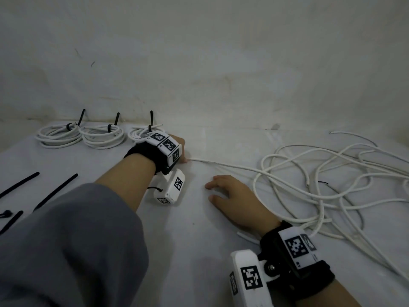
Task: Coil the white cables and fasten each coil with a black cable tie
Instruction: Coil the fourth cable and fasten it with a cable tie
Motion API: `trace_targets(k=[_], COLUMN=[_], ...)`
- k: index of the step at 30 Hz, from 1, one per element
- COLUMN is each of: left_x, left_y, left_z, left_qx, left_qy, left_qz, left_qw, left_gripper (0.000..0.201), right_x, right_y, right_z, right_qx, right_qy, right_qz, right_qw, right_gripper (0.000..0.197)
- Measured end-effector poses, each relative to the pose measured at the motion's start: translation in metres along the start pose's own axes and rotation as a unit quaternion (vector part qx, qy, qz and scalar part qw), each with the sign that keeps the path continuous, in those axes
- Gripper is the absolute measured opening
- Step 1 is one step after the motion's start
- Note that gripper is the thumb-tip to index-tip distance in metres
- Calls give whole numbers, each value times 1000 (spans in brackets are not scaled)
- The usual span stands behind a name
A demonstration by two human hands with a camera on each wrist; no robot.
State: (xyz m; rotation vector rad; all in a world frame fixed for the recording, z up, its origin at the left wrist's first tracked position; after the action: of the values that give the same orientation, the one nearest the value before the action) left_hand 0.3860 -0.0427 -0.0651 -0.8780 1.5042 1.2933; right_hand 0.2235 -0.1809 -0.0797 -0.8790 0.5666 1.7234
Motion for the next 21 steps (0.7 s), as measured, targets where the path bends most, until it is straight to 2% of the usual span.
trace_targets(k=[3, 5, 7, 9, 11, 13, 14, 17, 19, 21], left_x=[-5, -9, -17, -24, -30, -38, -43, -52, -44, -28], left_y=[14, 24, 37, 53, 70, 91, 102, 131, 141, 147], left_z=[-8, -15, -18, -21, -26, -31, -33, -32, -27, -28], left_qx=[2, 20, 46, 71, 102, 139, 157, 180, 173, 184], left_qy=[19, 74, 157, 231, 259, 277, 291, 357, 416, 492], left_qz=[-31, -21, -43, -61, -61, -72, -85, -127, -106, -40], left_qw=[999, 997, 986, 968, 959, 948, 940, 908, 887, 850], left_gripper=[40, 28, 18, 15, 16, 16, 16, 16, 19, 29], right_x=[-6, -26, -53, -73, -86, -91, -92, -99, -116, -129], right_y=[2, 8, 20, 32, 38, 39, 38, 42, 57, 71], right_z=[3, 10, 21, 24, 14, -3, -9, -13, -5, 1], right_qx=[-13, -46, -79, -72, -22, 44, 60, 58, 46, 33], right_qy=[-31, -70, -54, -16, 31, 89, 100, 58, 41, 31], right_qz=[-43, -153, -283, -360, -387, -370, -347, -322, -374, -415], right_qw=[999, 985, 954, 930, 921, 924, 931, 943, 926, 909], right_gripper=[22, 18, 20, 26, 31, 23, 16, 21, 23, 23])
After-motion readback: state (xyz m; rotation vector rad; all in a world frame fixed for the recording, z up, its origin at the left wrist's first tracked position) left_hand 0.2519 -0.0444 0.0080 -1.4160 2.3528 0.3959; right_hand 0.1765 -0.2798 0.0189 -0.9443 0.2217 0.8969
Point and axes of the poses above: each hand's wrist, its own y-axis away from the middle knuckle, its own x-axis out of the palm, z = x × y, the point moved 8 cm from there along -y, towards the middle knuckle, and after that the axes turned 7 degrees about z, right-handed, at the moved point
